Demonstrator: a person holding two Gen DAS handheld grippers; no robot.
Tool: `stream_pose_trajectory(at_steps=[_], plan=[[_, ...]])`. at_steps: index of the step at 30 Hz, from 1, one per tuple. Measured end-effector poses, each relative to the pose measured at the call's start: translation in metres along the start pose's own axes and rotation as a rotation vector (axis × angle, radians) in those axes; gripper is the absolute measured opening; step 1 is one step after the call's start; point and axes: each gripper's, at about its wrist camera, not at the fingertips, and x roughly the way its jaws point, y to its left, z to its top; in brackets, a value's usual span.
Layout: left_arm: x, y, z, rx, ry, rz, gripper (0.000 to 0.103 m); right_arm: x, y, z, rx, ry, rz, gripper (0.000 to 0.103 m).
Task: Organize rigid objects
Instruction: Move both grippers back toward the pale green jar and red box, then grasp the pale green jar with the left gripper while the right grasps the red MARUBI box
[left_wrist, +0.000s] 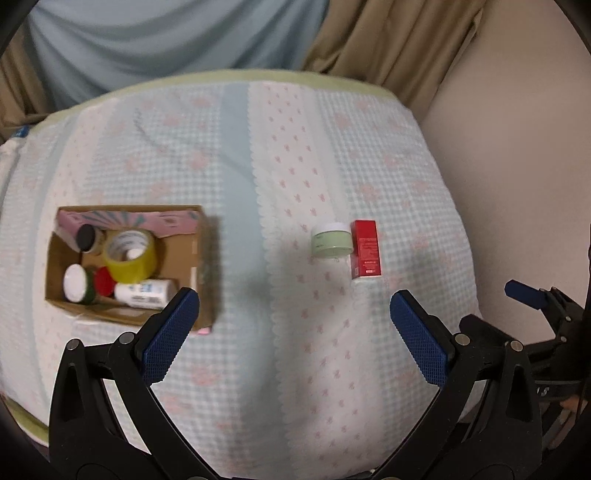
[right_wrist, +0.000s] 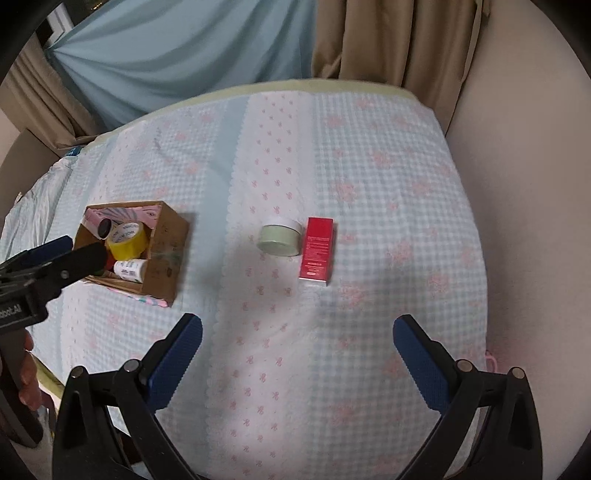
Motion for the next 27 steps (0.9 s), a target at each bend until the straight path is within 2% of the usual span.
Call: stream_pose_trajectory(at_steps=[6, 15, 17, 18, 24, 27], plan=[[0.073, -0.021, 0.033, 0.005, 0.127, -0.032, 0.103, 0.054, -0.024, 0.017, 0.056, 0.053, 0.049, 0.103], [0.193, -0.047, 0.065, 0.029, 0.303, -0.002, 0.103, 0.141, -0.043, 0.035, 0.122, 0.127, 0.06, 0.102], [0.216, -0.05, 0.067, 0.036, 0.333, 0.003, 0.102, 0.158, -0.048, 0.037, 0.138, 0.141, 0.067, 0.094], [0.228, -0.051, 0.067, 0.041, 0.349, 0.006, 0.102, 0.167, -0.05, 0.038, 0.145, 0.151, 0.068, 0.093], [0.268, -0.054, 0.064, 0.04, 0.402, 0.009, 0.1, 0.212, -0.051, 0.041, 0.14, 0.191, 0.061, 0.092], [0.28, -0.05, 0.064, 0.025, 0.41, 0.011, 0.1, 0.225, -0.052, 0.041, 0.149, 0.205, 0.062, 0.085]])
